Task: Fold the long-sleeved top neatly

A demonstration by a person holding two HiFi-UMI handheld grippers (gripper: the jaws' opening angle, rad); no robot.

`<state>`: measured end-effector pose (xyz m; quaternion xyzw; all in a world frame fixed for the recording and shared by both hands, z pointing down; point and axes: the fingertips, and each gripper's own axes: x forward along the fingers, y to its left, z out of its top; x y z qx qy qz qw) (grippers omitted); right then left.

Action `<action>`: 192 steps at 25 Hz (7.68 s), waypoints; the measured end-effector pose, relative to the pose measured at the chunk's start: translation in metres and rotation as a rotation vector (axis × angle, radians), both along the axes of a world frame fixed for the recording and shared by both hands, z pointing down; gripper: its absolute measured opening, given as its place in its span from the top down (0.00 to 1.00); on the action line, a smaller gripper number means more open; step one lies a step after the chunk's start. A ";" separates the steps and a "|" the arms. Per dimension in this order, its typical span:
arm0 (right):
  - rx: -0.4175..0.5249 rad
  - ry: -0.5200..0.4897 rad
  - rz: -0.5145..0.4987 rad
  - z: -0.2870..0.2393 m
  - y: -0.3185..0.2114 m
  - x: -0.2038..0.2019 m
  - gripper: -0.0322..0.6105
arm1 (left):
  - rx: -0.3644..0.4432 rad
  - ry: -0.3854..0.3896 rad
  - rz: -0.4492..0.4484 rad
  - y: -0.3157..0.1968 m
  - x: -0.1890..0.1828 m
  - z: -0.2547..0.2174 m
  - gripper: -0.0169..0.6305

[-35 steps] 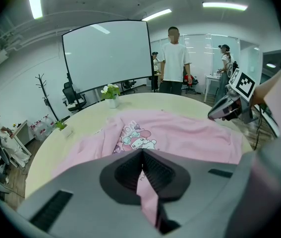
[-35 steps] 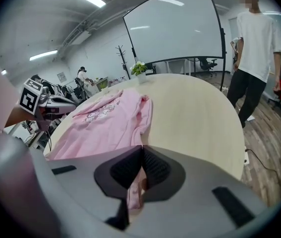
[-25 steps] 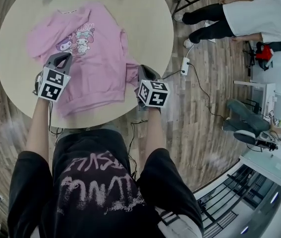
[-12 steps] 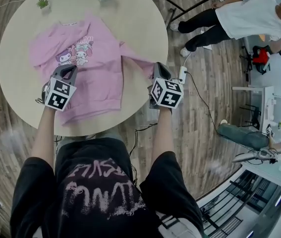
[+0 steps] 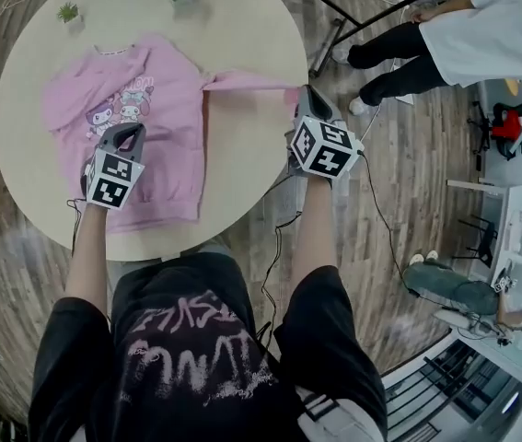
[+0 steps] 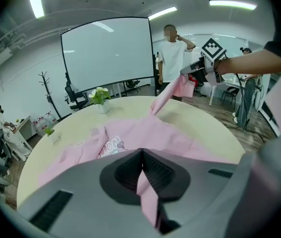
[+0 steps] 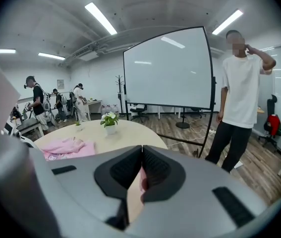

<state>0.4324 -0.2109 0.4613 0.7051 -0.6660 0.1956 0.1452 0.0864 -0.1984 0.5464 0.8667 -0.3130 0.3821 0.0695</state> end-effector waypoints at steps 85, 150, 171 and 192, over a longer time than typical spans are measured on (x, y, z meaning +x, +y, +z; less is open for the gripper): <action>0.219 0.055 -0.029 -0.063 -0.109 -0.071 0.89 | -0.036 0.038 -0.139 -0.001 -0.080 0.020 0.95; -0.080 -0.001 -0.465 0.070 0.158 -0.297 0.90 | -0.030 -0.008 0.010 0.135 -0.170 0.014 0.95; 0.052 -0.001 -0.452 0.027 0.216 -0.277 0.94 | 0.061 0.029 -0.097 0.189 -0.149 -0.015 0.95; 0.037 -0.066 -0.409 0.034 0.212 -0.287 0.92 | 0.032 0.027 -0.148 0.200 -0.173 -0.006 0.95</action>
